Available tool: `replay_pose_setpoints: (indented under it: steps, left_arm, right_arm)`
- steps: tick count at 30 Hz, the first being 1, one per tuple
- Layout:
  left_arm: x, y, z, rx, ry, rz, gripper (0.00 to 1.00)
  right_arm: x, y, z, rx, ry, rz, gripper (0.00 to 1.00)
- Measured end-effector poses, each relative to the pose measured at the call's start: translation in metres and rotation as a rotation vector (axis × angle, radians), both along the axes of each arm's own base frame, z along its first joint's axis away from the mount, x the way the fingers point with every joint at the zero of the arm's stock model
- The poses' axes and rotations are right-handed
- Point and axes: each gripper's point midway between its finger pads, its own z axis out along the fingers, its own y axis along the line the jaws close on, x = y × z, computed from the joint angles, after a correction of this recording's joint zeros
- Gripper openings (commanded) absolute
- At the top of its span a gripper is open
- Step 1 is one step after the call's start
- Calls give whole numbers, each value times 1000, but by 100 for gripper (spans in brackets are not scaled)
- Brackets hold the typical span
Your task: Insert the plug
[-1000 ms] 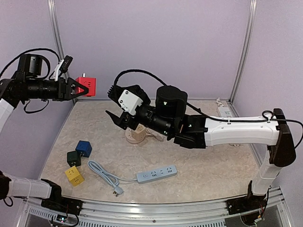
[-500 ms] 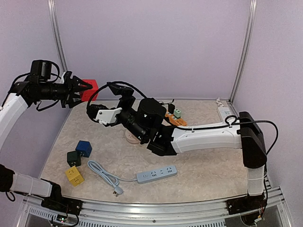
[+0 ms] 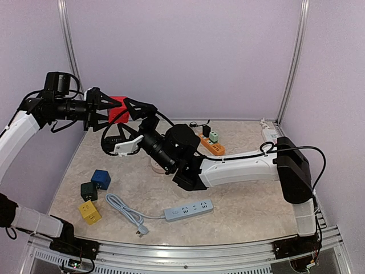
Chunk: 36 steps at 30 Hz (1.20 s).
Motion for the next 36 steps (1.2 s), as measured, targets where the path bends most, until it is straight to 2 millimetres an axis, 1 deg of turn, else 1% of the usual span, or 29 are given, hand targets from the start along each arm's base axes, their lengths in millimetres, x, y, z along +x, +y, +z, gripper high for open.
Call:
replay_pose_setpoints:
  steps: [3, 5, 11, 13, 15, 21, 26, 29, 36]
  left_arm:
    - [-4, -8, 6, -27, -7, -34, 0]
    - [-4, -9, 9, -36, -14, -39, 0]
    - [-5, -11, 12, -49, -22, -51, 0]
    - [-6, -12, 13, -51, -23, -57, 0]
    - [-8, -14, 13, -52, -26, -66, 0]
    - [-14, -21, 15, -57, -34, -94, 0]
    - [-16, -24, 17, -63, -36, -103, 0]
    - [-17, -26, 18, -69, -41, -110, 0]
    - [-19, -28, 23, -79, -58, -119, 0]
  right_arm:
    - [4, -2, 0, -32, -45, -20, 100]
    - [8, -3, -4, -55, -69, -37, 100]
    - [9, -9, -43, -203, -103, -73, 100]
    - [9, -11, -46, -224, -109, -82, 100]
    - [9, -13, -42, -223, -120, -92, 100]
    - [10, -23, -18, -180, -164, -126, 99]
    - [11, -23, -6, -170, -184, -140, 98]
    - [14, -24, 4, -164, -199, -155, 96]
    - [18, -24, 9, -182, -208, -170, 93]
